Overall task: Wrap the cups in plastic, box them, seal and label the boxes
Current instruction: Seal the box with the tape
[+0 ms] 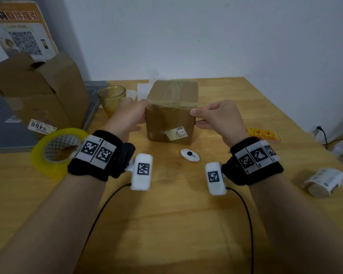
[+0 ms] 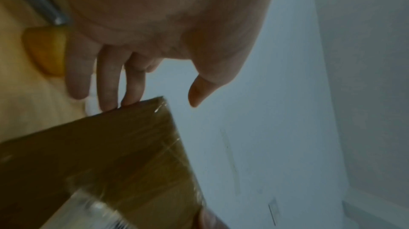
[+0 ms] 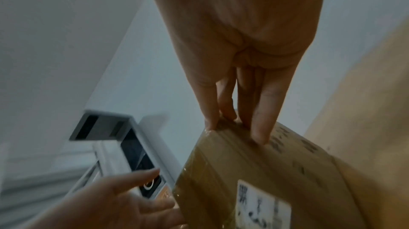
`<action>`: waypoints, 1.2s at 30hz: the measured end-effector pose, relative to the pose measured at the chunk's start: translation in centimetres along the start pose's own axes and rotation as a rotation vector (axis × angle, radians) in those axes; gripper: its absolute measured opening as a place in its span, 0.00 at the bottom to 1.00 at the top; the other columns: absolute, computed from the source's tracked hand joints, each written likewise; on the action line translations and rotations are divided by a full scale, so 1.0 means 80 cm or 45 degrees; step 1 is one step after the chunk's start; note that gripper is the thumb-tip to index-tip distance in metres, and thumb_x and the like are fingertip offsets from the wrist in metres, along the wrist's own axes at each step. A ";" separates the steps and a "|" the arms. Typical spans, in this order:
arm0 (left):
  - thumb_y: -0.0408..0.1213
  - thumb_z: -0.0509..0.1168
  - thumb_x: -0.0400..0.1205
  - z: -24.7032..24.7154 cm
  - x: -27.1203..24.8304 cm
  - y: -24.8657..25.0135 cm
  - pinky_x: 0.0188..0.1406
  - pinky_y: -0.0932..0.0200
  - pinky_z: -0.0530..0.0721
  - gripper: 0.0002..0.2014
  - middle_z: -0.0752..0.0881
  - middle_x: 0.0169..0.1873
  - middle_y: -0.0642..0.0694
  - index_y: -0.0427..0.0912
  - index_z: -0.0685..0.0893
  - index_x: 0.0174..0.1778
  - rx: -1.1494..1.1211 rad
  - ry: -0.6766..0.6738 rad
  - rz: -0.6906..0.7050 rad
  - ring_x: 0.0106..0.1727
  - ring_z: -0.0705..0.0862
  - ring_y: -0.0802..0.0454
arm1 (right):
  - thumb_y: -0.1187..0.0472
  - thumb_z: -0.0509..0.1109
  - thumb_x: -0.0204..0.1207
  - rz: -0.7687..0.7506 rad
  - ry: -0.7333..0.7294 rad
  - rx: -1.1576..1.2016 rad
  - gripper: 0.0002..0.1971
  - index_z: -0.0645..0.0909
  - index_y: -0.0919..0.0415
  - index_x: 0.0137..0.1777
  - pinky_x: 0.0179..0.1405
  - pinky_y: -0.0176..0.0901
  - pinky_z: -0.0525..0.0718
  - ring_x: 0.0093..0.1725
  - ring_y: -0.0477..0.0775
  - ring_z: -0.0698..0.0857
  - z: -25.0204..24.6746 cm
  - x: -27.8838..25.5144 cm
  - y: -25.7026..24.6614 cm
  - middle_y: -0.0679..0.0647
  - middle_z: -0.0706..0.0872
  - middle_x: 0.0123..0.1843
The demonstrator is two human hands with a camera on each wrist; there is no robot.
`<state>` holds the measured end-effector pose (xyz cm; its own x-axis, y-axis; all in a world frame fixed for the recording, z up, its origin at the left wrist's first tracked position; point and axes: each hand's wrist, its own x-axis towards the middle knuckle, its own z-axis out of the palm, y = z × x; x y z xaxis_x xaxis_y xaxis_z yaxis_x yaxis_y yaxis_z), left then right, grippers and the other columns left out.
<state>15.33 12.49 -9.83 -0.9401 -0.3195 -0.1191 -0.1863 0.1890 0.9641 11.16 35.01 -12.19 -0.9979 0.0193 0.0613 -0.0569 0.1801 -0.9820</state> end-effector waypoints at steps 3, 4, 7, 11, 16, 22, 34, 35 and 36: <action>0.52 0.67 0.86 -0.017 -0.013 0.023 0.64 0.42 0.82 0.25 0.83 0.63 0.47 0.44 0.76 0.77 0.180 -0.005 -0.096 0.64 0.82 0.45 | 0.54 0.85 0.73 -0.021 -0.164 -0.228 0.10 0.93 0.62 0.43 0.44 0.51 0.95 0.36 0.53 0.94 0.011 -0.030 -0.022 0.52 0.94 0.41; 0.52 0.67 0.86 -0.018 -0.018 0.029 0.63 0.44 0.80 0.28 0.79 0.64 0.49 0.44 0.73 0.80 0.225 0.003 -0.086 0.65 0.79 0.45 | 0.52 0.83 0.75 -0.014 -0.262 -0.270 0.10 0.93 0.59 0.44 0.44 0.51 0.95 0.36 0.53 0.95 0.015 -0.040 -0.027 0.50 0.95 0.45; 0.49 0.69 0.85 -0.002 -0.033 0.040 0.48 0.56 0.78 0.36 0.75 0.68 0.49 0.47 0.63 0.87 0.318 0.032 0.111 0.64 0.75 0.49 | 0.50 0.76 0.82 0.044 -0.436 -0.303 0.10 0.93 0.56 0.50 0.43 0.49 0.94 0.38 0.56 0.95 0.012 -0.059 -0.037 0.47 0.95 0.46; 0.64 0.74 0.71 0.039 -0.048 0.040 0.73 0.39 0.80 0.43 0.76 0.78 0.50 0.56 0.71 0.82 0.517 -0.104 0.231 0.76 0.76 0.44 | 0.50 0.74 0.82 0.087 -0.219 -0.544 0.11 0.92 0.56 0.47 0.44 0.48 0.92 0.42 0.56 0.92 -0.032 -0.039 -0.028 0.48 0.95 0.44; 0.63 0.74 0.71 0.081 -0.036 0.030 0.85 0.25 0.45 0.36 0.71 0.80 0.51 0.61 0.76 0.75 0.887 -0.112 0.218 0.88 0.56 0.35 | 0.59 0.68 0.84 0.180 -0.026 -1.164 0.14 0.90 0.61 0.63 0.73 0.62 0.79 0.65 0.67 0.84 -0.104 0.009 0.019 0.61 0.91 0.63; 0.28 0.67 0.78 0.087 -0.015 0.021 0.81 0.19 0.46 0.29 0.72 0.79 0.51 0.71 0.78 0.64 0.931 0.062 0.236 0.89 0.53 0.37 | 0.56 0.58 0.87 0.481 -0.294 -1.545 0.15 0.82 0.60 0.64 0.84 0.68 0.55 0.80 0.72 0.67 -0.131 0.035 0.065 0.65 0.83 0.71; 0.21 0.60 0.77 0.048 0.001 0.003 0.79 0.26 0.68 0.30 0.75 0.79 0.49 0.70 0.84 0.47 0.680 0.069 0.294 0.88 0.57 0.36 | 0.40 0.64 0.79 0.392 -0.413 -1.354 0.23 0.89 0.53 0.63 0.79 0.67 0.61 0.84 0.72 0.64 -0.107 0.000 0.055 0.57 0.85 0.69; 0.20 0.60 0.77 0.042 0.003 0.000 0.77 0.28 0.73 0.31 0.76 0.78 0.48 0.71 0.85 0.46 0.631 0.064 0.303 0.86 0.62 0.36 | 0.40 0.63 0.80 0.371 -0.422 -1.325 0.23 0.89 0.53 0.63 0.79 0.65 0.62 0.83 0.72 0.65 -0.105 -0.008 0.051 0.57 0.86 0.69; 0.19 0.59 0.77 0.037 0.003 -0.002 0.75 0.31 0.77 0.32 0.77 0.77 0.48 0.69 0.86 0.47 0.588 0.051 0.323 0.85 0.66 0.37 | 0.42 0.63 0.83 0.360 -0.431 -1.305 0.23 0.89 0.55 0.65 0.80 0.62 0.62 0.82 0.71 0.67 -0.102 -0.016 0.047 0.58 0.85 0.70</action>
<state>14.25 15.15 -10.71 -0.9620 -0.2441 0.1227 -0.0689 0.6514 0.7556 12.48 43.66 -14.49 -0.9366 -0.0533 -0.3463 0.0690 0.9410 -0.3314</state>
